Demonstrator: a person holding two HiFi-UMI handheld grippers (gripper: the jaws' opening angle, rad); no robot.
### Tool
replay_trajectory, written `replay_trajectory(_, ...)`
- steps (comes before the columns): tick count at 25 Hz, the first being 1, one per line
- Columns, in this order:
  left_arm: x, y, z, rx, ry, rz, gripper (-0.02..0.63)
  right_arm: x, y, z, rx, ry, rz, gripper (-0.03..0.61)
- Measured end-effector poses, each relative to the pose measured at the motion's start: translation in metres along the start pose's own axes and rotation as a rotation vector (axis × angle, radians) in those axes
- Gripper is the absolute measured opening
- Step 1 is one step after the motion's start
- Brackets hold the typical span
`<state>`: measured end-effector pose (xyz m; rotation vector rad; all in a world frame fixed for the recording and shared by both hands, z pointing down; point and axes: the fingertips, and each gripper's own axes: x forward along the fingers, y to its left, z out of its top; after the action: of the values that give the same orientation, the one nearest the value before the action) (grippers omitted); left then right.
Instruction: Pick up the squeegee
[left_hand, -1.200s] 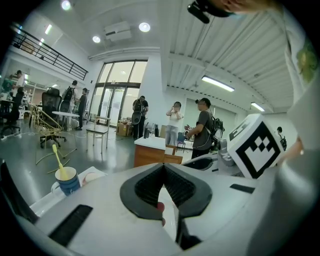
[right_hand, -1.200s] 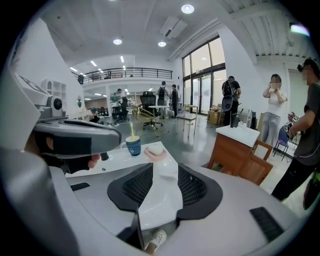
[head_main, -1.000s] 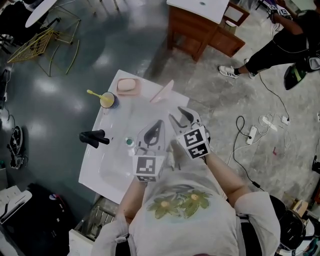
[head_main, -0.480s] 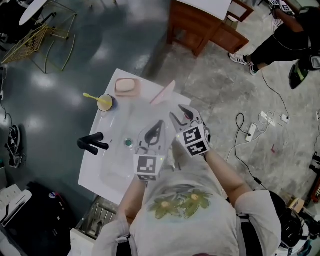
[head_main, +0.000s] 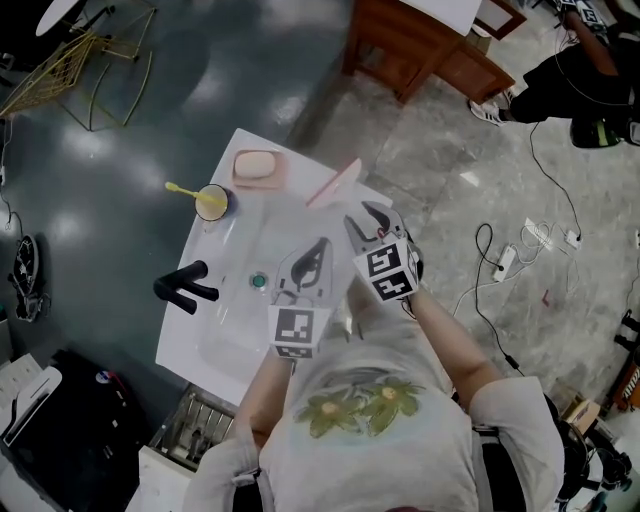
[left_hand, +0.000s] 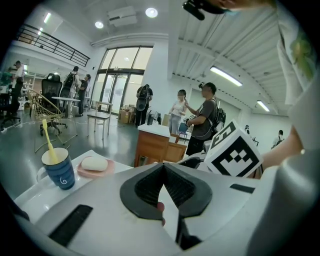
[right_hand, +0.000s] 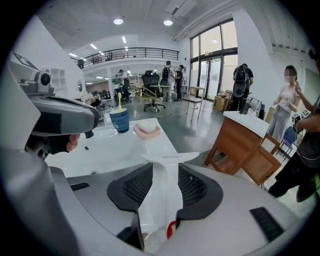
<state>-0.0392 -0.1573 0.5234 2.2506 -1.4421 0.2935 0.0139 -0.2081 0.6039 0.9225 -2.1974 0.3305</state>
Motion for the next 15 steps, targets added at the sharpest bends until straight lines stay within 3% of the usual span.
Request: replay_trajectory(15,0.018,0.014,-0.017,0.001,0.058,0.012,0.009,0.029,-0.011,-0.013,-0.043,0.048,0.0,0.134)
